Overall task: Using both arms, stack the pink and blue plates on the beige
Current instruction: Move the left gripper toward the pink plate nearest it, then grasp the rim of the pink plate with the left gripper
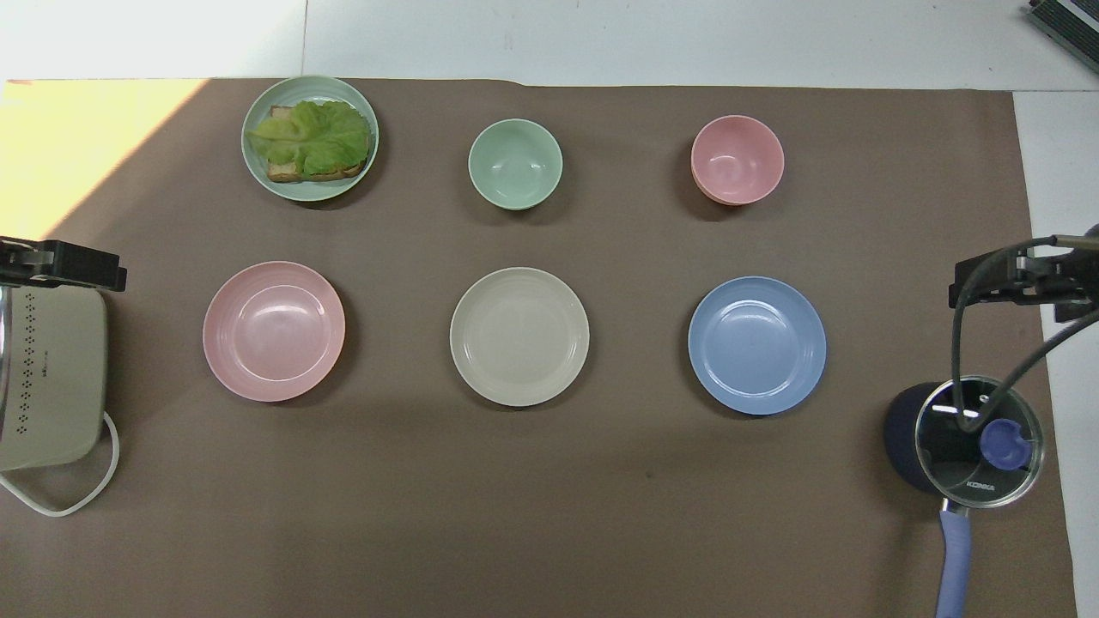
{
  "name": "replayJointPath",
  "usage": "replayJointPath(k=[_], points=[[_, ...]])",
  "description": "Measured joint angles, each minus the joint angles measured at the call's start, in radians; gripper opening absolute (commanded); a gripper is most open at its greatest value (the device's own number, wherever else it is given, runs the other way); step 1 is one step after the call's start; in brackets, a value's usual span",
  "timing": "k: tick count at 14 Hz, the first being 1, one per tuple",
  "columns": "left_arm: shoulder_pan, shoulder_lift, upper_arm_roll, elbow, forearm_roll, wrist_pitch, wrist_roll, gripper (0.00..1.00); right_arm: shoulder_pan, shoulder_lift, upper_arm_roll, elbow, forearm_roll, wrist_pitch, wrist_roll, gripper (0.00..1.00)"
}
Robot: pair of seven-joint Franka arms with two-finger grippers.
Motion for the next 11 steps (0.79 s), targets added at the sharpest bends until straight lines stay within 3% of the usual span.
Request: replayJointPath(k=[2, 5, 11], points=[[0.002, 0.008, 0.001, -0.051, 0.000, 0.019, 0.000, 1.00, 0.000, 0.000, 0.000, 0.000, 0.000, 0.000, 0.000, 1.00], [0.033, 0.030, 0.006, -0.186, 0.001, 0.161, 0.001, 1.00, 0.000, 0.000, 0.000, 0.000, 0.000, 0.000, 0.000, 1.00], [0.080, 0.160, 0.012, -0.327, 0.001, 0.335, 0.006, 1.00, 0.000, 0.000, 0.000, 0.000, 0.000, 0.000, 0.000, 1.00]])
